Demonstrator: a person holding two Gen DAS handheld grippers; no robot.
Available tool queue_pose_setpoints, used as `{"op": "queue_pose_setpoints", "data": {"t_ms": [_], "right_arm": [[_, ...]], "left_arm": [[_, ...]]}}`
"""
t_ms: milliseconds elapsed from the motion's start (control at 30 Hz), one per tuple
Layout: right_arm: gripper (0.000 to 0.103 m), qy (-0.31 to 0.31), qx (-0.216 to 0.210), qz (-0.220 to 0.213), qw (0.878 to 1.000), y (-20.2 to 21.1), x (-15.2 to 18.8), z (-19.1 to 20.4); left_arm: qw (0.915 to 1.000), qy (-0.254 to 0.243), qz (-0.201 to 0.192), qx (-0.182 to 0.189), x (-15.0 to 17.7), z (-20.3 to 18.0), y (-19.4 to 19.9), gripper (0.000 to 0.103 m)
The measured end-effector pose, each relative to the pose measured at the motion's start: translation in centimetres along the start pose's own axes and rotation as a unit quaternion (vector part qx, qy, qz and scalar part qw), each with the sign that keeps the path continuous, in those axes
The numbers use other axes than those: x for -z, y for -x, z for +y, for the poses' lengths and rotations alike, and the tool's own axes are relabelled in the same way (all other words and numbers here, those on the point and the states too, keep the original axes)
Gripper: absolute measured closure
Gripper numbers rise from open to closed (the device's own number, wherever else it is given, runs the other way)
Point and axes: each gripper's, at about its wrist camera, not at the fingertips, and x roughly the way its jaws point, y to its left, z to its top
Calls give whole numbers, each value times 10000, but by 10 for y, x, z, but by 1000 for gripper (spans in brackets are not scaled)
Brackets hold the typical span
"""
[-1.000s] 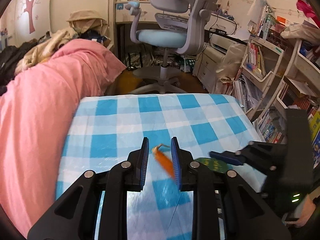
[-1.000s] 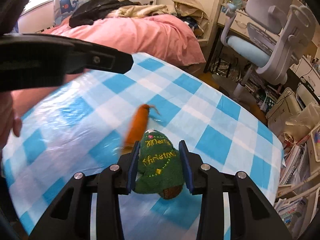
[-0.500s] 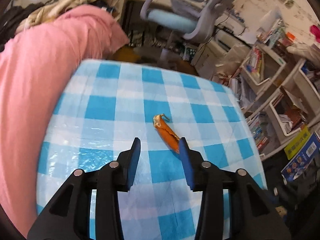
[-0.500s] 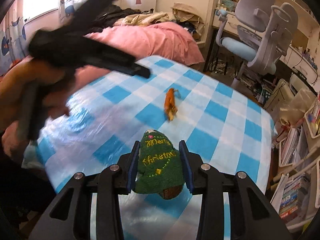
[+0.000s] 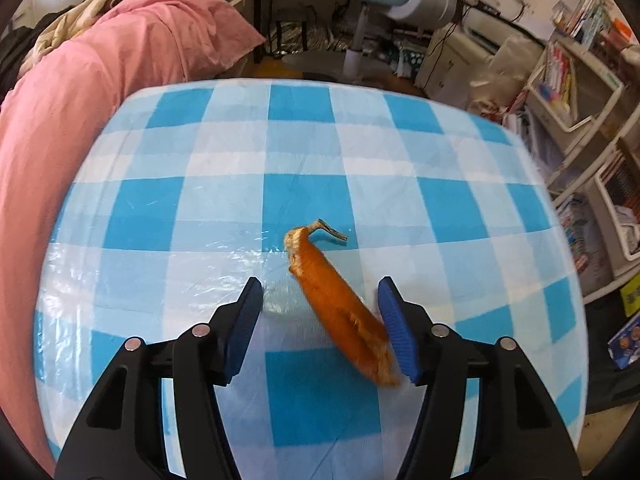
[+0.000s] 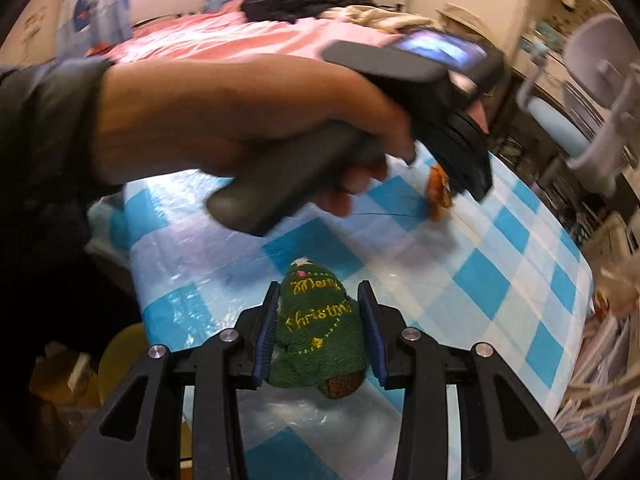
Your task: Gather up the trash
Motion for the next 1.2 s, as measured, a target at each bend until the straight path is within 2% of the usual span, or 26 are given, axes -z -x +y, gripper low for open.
{"op": "queue_pose_setpoints", "data": {"t_ms": [33,67,100,133,200,367,533,667,1033,1200], "right_arm": [[64,69,-21,10,10000,0,1,0],[64,133,-38,14,9999,0,1,1],[64,167,-58,7,9998,0,2,0],[64,175,-72,-2,9998,1,2,1],[64,188,-120,-30,9997,3,3,1],[64,257,-289,-145,9991,11,3,10],[64,307,-546,-369,9974,22,0,33],[64,322,-664,-406,9964,28,8,59],[63,120,-767,-399,9962,47,32,111],[54,165,-647,-207,9976,46,41,129]], "left_arm": [[10000,-33,-39,-56,-1,-2,-2,46],[9999,-51,-77,-55,-2,-3,-2,53],[9999,-60,-102,-5,-2,-3,-2,70],[9999,-78,-126,-5,-2,-3,-2,75],[9994,-108,-114,304,0,-2,-1,88],[9973,-592,-411,159,25,2,35,89],[9952,-508,-833,56,59,27,100,89],[9940,-378,-1027,12,104,41,148,89],[9941,-354,-1015,-132,205,46,206,89],[9957,-376,-828,-176,241,46,211,89]]}}
